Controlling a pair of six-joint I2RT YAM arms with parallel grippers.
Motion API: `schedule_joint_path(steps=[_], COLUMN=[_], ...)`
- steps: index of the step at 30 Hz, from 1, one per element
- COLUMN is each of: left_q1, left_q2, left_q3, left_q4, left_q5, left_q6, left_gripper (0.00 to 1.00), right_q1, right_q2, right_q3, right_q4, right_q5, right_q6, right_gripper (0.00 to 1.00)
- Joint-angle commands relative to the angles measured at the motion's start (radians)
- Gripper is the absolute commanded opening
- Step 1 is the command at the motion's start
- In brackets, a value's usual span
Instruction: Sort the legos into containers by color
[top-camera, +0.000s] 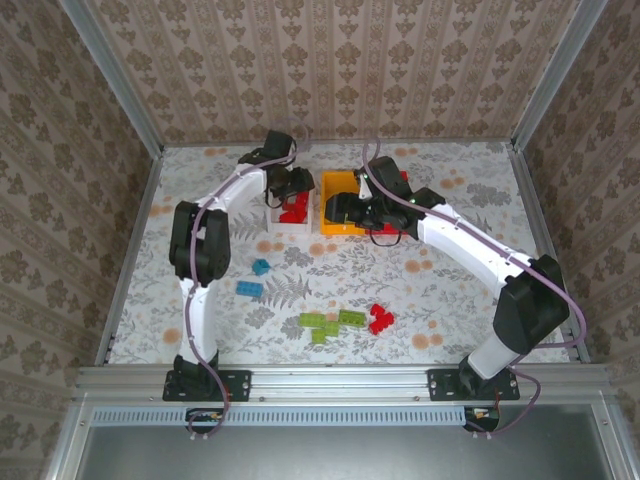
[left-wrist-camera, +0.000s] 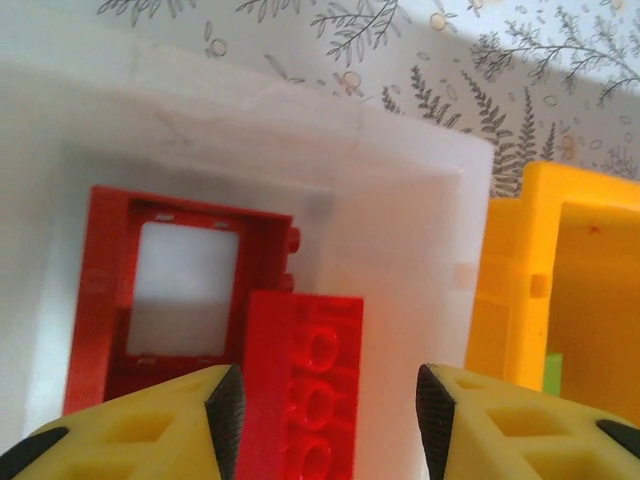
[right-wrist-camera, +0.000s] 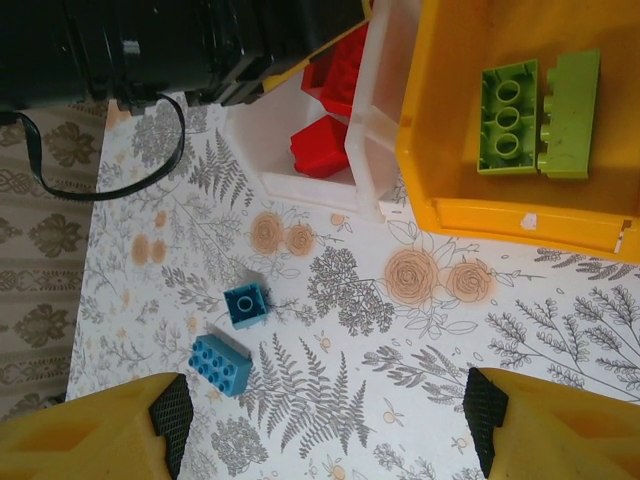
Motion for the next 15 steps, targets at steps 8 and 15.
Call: schedule_joint_path(steps=[8, 15], left_q1=[-0.011, -0.027], left_q2=[-0.297, -0.591], left_q3=[-0.17, -0.418], left_q4=[-0.072, -0.104], left_q5=[-0.107, -0.061], left_q6=[-0.038, -0.027], left_gripper=[0.54, 0.6], right_q1=[0.041, 0.201], right_q2=[-0.051, -0.193], right_q3=[-0.049, -0.28], right_q4=[-0.081, -0.115], right_q5=[0.068, 0.151], right_q6=[-0.208, -0.561], right_gripper=[0.75, 0.75])
